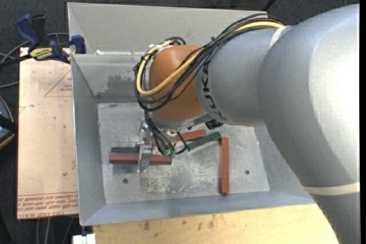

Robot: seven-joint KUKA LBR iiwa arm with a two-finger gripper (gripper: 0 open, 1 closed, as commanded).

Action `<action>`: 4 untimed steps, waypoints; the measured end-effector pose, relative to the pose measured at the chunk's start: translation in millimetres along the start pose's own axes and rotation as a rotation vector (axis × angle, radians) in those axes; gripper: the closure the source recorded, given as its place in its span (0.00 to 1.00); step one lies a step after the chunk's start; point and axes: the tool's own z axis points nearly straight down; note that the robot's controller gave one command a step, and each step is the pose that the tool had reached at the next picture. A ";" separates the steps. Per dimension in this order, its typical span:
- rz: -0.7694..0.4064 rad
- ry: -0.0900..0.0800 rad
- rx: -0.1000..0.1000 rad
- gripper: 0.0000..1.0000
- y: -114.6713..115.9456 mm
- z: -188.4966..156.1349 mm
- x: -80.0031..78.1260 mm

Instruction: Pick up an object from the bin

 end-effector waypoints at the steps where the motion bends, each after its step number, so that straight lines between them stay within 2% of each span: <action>1: 0.000 0.002 0.001 1.00 -0.2 -10.7 0.7; 4: 0.000 0.007 0.003 1.00 -0.3 -47.3 1.6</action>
Offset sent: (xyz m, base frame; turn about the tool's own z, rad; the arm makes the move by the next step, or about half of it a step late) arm -0.0001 -0.0001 0.0284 0.0000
